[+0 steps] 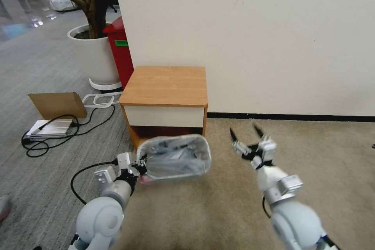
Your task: Pick up the garbage bag from the table and place it over the trash can.
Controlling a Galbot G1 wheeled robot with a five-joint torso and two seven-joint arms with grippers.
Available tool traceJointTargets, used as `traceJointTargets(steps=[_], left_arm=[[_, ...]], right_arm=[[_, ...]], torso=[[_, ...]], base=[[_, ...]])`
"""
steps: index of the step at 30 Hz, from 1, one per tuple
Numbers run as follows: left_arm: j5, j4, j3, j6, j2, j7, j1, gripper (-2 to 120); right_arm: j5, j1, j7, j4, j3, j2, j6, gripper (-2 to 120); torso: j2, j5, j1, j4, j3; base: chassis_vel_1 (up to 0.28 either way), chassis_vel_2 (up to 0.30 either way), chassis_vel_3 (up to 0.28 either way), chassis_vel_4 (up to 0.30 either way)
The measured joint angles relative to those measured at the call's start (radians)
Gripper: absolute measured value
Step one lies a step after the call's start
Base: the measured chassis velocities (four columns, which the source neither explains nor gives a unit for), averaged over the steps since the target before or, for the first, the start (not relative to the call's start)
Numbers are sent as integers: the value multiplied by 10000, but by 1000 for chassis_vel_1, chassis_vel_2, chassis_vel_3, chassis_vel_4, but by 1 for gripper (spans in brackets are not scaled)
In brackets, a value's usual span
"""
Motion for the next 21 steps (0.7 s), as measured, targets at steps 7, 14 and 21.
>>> traceJointTargets(steps=[7, 14, 21], left_arm=[[1841, -29, 614, 4, 499, 519, -80, 3], [2837, -23, 1066, -42, 325, 657, 42, 3], [3320, 83, 1250, -91, 91, 682, -45, 3]], right_arm=[[47, 865, -1072, 613, -1175, -2056, -1136, 55], [-273, 2377, -2045, 231, -2568, -3126, -2225, 27], [-435, 3131, -2194, -297, -3974, -3226, -3262, 2]], torso=[[0, 0, 0, 0, 0], [0, -1, 0, 1, 1], [0, 0, 0, 1, 0]], base=[[0, 0, 0, 0], [0, 0, 0, 0], [0, 0, 0, 0]])
